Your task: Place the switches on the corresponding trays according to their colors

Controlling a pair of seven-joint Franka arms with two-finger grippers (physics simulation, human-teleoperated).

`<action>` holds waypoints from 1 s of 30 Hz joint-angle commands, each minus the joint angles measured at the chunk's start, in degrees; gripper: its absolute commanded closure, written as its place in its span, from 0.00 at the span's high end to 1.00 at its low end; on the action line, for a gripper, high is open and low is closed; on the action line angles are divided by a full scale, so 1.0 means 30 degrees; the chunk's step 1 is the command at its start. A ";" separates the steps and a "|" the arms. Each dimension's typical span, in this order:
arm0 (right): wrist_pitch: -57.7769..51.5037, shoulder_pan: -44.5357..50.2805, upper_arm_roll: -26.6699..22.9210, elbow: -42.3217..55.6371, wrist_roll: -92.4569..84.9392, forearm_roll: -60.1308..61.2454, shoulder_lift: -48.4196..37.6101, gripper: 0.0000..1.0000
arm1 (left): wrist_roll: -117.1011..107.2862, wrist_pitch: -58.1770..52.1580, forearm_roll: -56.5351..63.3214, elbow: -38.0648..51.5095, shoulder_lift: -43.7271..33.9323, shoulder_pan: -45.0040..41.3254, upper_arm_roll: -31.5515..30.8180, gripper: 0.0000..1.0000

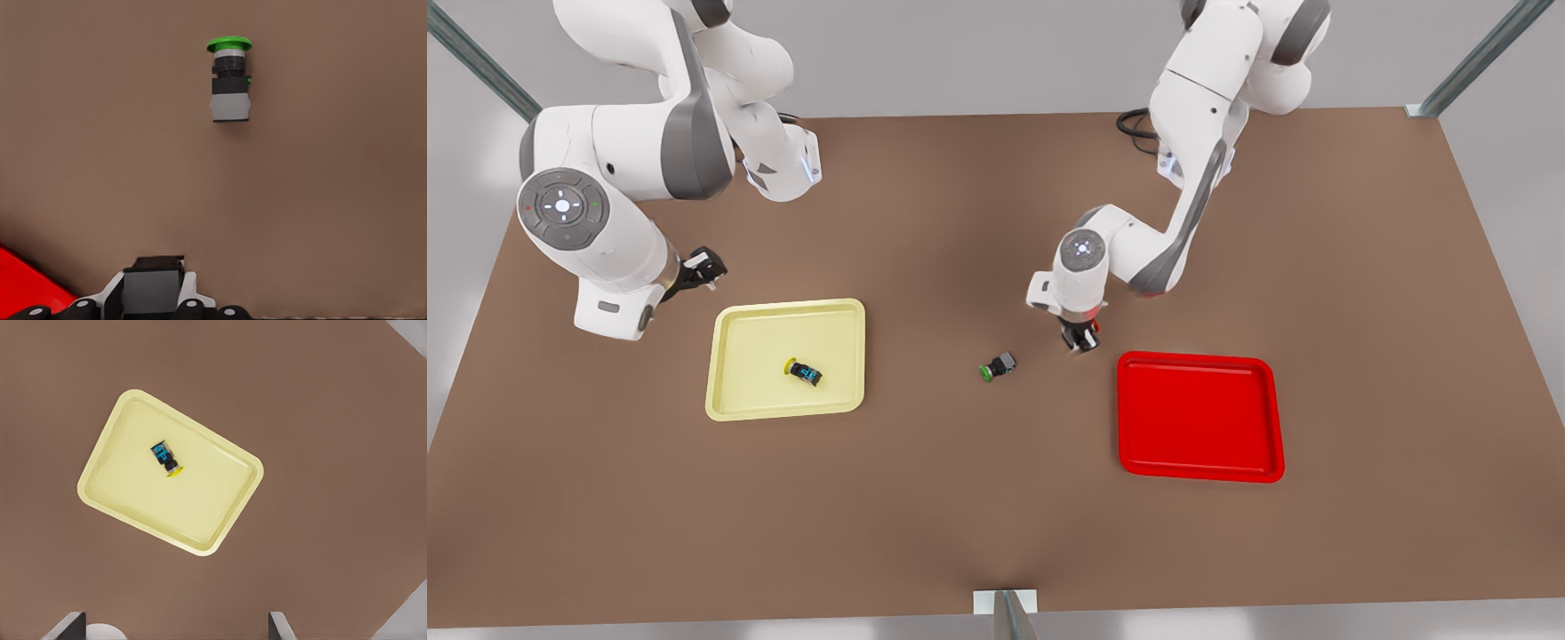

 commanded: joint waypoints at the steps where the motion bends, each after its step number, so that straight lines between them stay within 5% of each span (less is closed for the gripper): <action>1: -0.0001 0.0029 0.0002 0.0000 -0.0001 0.0000 -0.0001 1.00 | 0.0059 -0.0044 -0.0806 -0.0301 -0.0226 0.0060 -0.0002 0.51; 10: -0.0323 0.0058 0.0003 0.0088 0.0028 0.0029 0.0321 1.00 | 0.0117 -0.0425 -0.0631 -0.3759 -0.3625 0.3253 -0.0031 0.52; 18: -0.0148 -0.0118 -0.0027 0.0235 0.0028 0.0000 0.0848 1.00 | 0.1699 -0.0455 -0.0015 0.0312 -0.0461 0.6329 -0.0090 0.54; 25: -0.0089 -0.0205 -0.0056 0.0235 0.0028 -0.0264 0.0848 1.00 | 0.2403 -0.0044 0.0717 0.0958 0.0653 0.8321 -0.0207 0.55; 26: -0.0089 -0.0205 -0.0056 0.0235 0.0028 -0.0264 0.0878 1.00 | 0.2374 0.0073 0.0688 0.0958 0.0653 0.8351 -0.0207 0.90; 27: -0.0089 -0.0205 -0.0056 0.0235 0.0028 -0.0264 0.0878 1.00 | 0.2315 0.0073 0.0659 0.0929 0.0653 0.8380 -0.0207 1.00; 30: -0.0030 -0.0264 -0.0144 0.0235 -0.0001 -0.0380 0.0995 1.00 | 0.2286 0.0219 0.0629 0.0900 0.0682 0.8205 -0.0207 1.00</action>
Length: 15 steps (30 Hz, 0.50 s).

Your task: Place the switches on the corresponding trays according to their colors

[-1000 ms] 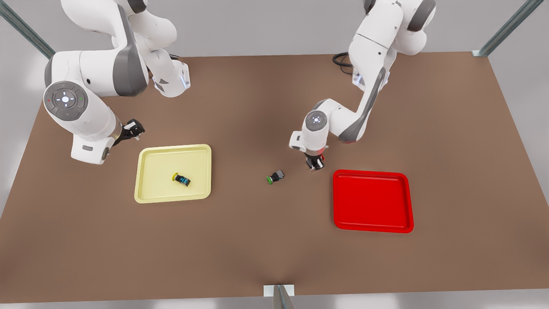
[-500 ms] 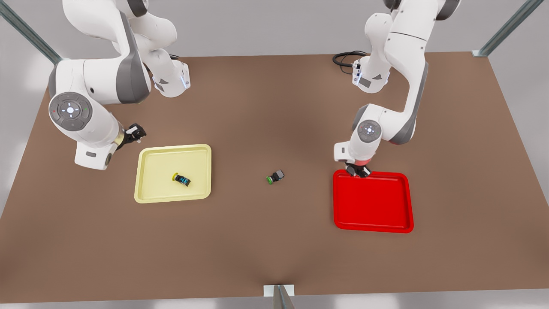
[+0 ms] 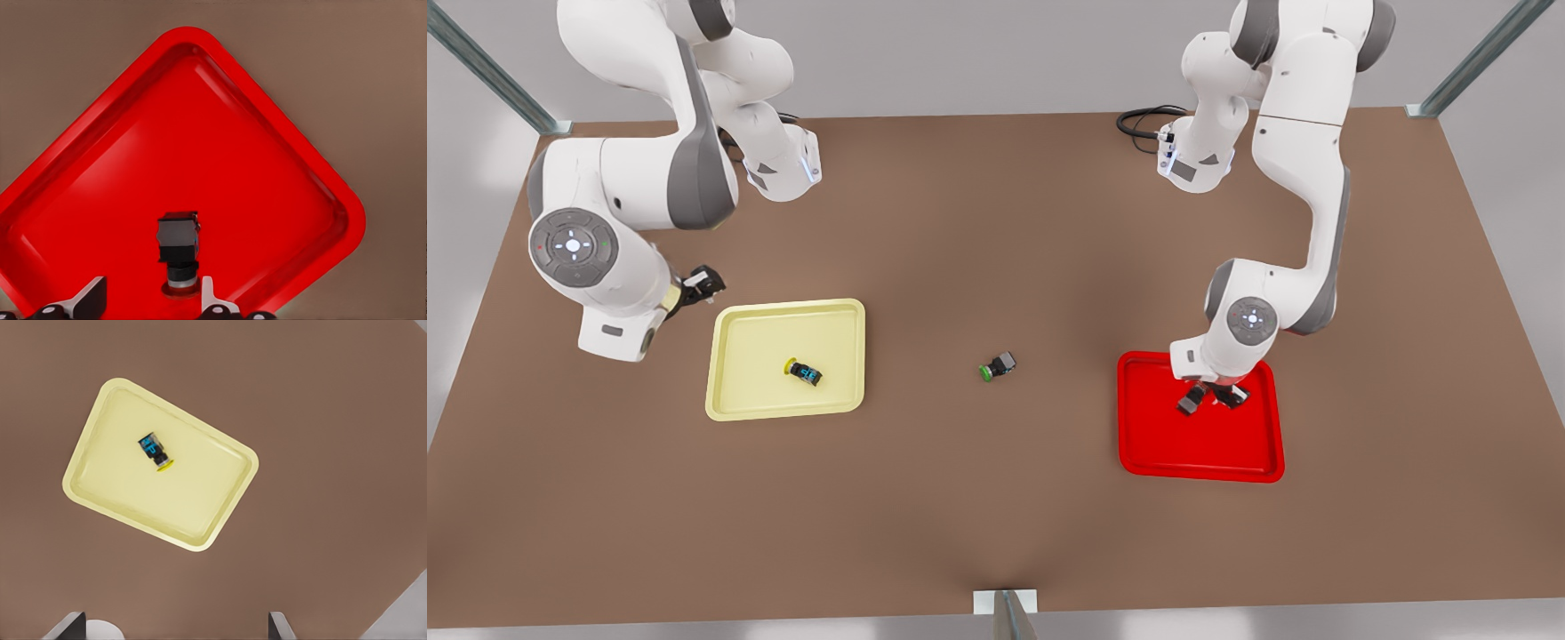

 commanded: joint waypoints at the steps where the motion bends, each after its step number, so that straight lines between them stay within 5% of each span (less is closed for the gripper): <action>1: 0.0000 0.0013 -0.0001 0.0000 0.0000 -0.0006 0.0000 1.00 | -0.0033 -0.0013 -0.0143 0.0026 -0.0074 -0.0041 -0.0014 1.00; 5: 0.0000 0.0043 -0.0030 0.0059 0.0000 -0.0006 -0.0029 1.00 | -0.4337 -0.4111 -0.0172 0.0727 -0.3062 -0.0071 -0.1771 1.00; 8: 0.0029 -0.0016 -0.0030 0.0030 0.0000 -0.0064 0.0000 1.00 | -0.9642 -1.3866 -0.0378 0.6674 -0.4556 0.0543 -0.2036 1.00; 11: -0.0263 0.0130 0.0028 0.0059 0.0028 -0.0006 -0.0175 1.00 | -0.9731 -1.5540 -0.1256 0.6940 -0.7076 0.3855 -0.1451 1.00; 15: -0.0293 0.0219 0.0145 0.0293 -0.0030 -0.0064 -0.0176 1.00 | -0.9701 -1.6595 -0.1549 0.7174 -0.7223 0.3796 -0.0013 1.00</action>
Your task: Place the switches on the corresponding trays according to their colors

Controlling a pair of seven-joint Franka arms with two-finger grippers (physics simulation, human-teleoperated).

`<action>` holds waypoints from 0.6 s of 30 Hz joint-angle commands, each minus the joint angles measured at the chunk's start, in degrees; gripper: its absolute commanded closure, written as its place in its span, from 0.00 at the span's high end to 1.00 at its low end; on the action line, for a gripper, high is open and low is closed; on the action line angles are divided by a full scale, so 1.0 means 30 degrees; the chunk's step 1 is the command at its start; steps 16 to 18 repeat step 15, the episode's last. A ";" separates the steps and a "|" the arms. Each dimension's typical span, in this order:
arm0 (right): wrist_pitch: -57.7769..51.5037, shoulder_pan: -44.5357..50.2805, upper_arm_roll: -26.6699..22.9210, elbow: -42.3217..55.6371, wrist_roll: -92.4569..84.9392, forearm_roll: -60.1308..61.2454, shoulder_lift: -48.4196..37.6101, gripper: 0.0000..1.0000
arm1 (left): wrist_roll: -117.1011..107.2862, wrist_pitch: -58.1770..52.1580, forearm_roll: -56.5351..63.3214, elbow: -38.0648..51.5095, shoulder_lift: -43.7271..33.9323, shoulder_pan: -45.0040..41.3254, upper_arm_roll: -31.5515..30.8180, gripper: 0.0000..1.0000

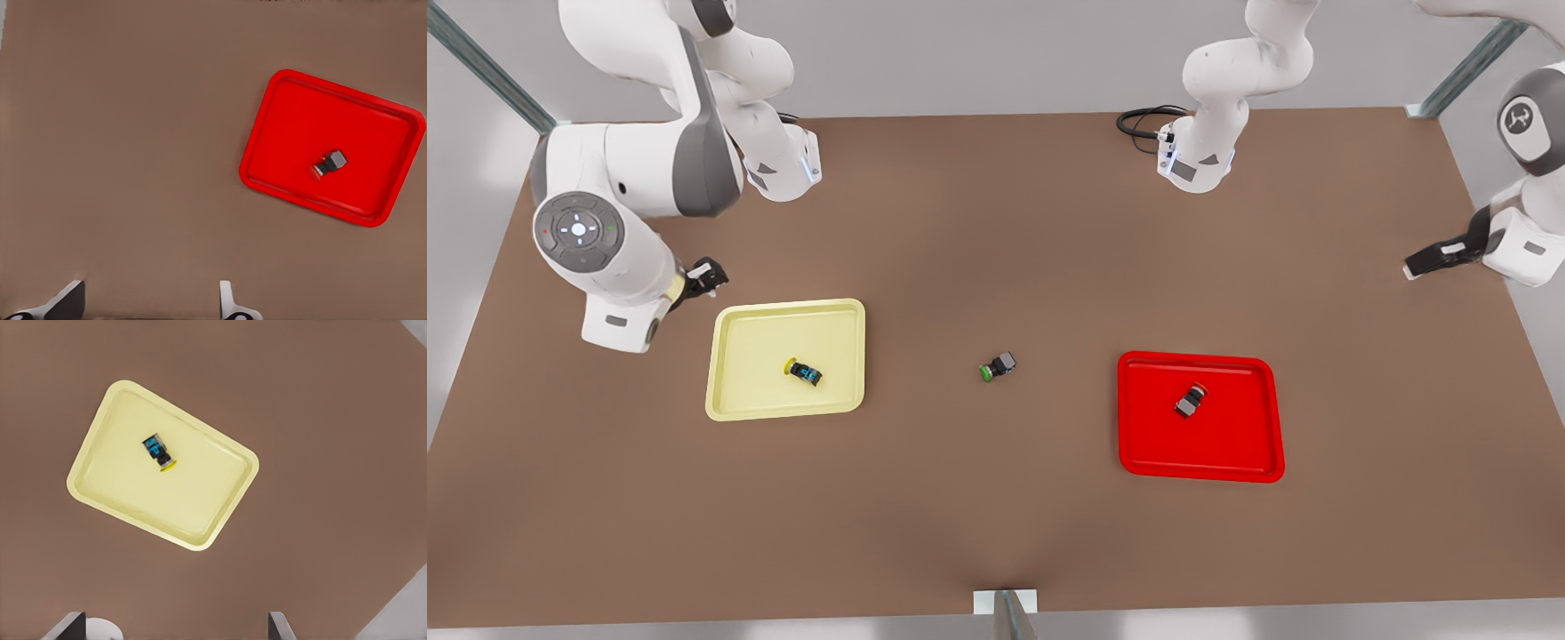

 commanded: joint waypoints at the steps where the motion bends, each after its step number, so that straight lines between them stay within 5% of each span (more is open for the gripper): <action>1: 0.0000 -0.0015 -0.0034 0.0000 0.0000 0.0000 0.0029 1.00 | -0.0029 -0.0103 -0.0263 0.0107 0.0056 -0.5729 -0.0011 1.00; 18: 0.0029 -0.0162 -0.0034 -0.0029 0.0029 -0.0029 0.0117 1.00 | -0.0850 -0.0074 -0.0263 0.0372 0.1550 -0.6168 -0.1418 1.00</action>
